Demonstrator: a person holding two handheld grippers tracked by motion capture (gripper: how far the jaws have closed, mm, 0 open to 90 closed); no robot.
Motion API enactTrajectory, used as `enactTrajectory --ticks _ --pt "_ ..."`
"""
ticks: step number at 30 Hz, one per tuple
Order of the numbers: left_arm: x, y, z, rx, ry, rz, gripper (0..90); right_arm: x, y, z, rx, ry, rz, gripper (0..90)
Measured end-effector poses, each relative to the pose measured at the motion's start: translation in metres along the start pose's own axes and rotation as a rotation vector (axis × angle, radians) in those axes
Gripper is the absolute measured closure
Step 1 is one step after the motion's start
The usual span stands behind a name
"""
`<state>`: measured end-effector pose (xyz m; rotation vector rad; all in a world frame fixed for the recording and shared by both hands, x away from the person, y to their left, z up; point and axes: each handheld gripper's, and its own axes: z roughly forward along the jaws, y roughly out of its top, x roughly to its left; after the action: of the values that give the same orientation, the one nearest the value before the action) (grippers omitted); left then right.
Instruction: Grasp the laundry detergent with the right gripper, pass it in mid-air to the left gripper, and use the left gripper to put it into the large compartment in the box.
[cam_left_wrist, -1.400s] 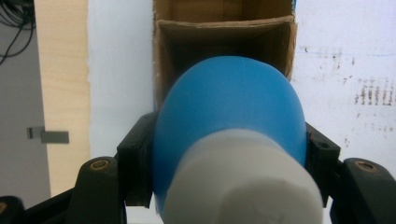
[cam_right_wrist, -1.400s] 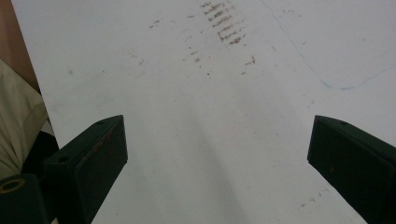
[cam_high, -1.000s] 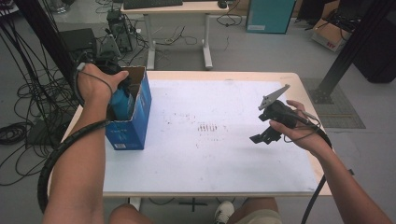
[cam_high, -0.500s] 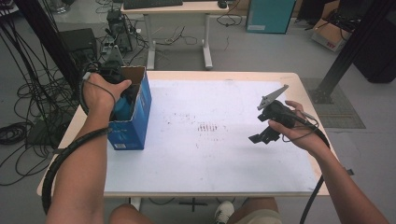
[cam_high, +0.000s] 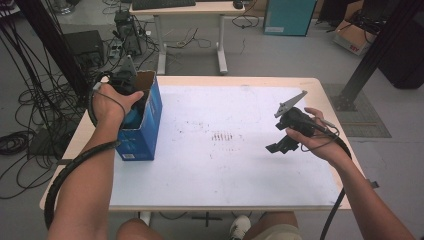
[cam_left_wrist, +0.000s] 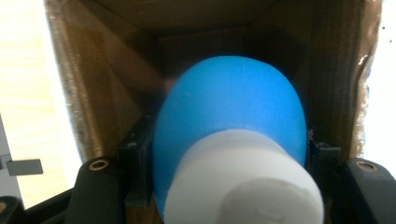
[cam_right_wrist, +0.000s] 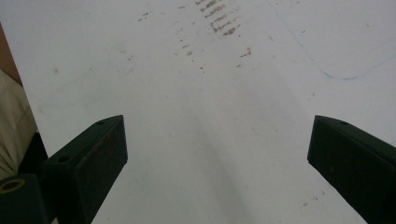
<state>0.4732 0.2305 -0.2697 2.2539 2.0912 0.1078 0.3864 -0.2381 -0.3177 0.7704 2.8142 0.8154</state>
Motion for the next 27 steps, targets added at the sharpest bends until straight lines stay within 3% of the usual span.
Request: enactTrajectory --ticks 27 --pt "0.0015 0.0028 0.0019 -0.006 -0.005 0.007 36.3 -0.0030 -0.0008 -0.0036 0.016 -0.021 0.009 4.8"
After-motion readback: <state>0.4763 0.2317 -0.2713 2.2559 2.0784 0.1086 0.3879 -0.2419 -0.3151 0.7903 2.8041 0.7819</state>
